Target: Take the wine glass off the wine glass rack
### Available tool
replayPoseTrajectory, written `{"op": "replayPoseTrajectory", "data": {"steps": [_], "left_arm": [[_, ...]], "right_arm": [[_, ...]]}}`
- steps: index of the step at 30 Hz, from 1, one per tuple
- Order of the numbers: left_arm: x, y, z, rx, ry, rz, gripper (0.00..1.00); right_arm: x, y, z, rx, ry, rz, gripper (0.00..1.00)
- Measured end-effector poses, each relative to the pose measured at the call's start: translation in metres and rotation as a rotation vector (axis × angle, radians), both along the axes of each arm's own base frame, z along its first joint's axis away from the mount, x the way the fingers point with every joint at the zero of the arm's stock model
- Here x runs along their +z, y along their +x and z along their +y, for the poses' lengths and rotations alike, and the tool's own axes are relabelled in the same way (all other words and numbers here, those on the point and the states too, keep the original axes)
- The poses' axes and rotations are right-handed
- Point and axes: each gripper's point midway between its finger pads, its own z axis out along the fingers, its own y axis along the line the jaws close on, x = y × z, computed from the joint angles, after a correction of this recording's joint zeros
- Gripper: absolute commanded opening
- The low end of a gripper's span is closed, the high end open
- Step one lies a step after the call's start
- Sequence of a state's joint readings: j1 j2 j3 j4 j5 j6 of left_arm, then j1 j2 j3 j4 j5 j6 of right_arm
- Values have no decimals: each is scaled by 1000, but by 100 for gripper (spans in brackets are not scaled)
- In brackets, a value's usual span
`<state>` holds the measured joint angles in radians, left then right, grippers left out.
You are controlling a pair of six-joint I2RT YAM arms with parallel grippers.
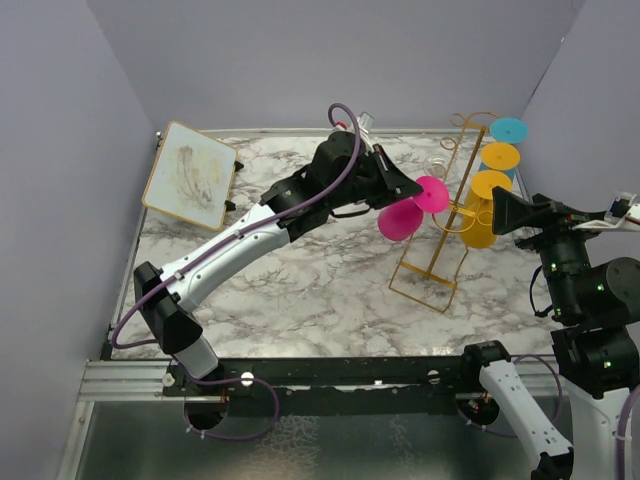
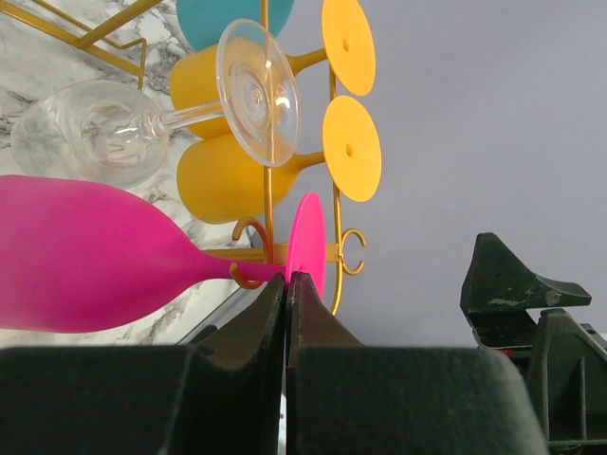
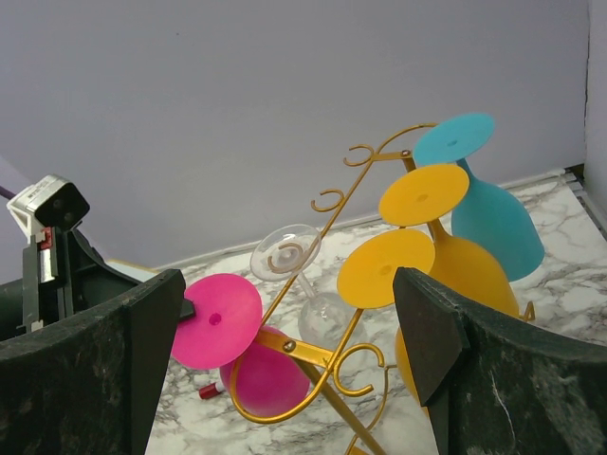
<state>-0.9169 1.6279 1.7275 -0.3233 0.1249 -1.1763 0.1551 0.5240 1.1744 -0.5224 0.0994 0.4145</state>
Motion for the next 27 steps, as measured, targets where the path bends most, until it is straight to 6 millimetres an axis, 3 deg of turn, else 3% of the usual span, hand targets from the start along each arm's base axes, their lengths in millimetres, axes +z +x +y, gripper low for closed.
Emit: {"op": "replayPoseTrajectory", "data": {"steps": [17, 27], "left_arm": [[-6, 32, 24, 48, -31, 59, 0], [-8, 37, 34, 50, -35, 45, 0]], "right_arm": [[3, -2, 0, 1, 1, -6, 92], [14, 0, 11, 60, -31, -14, 93]]}}
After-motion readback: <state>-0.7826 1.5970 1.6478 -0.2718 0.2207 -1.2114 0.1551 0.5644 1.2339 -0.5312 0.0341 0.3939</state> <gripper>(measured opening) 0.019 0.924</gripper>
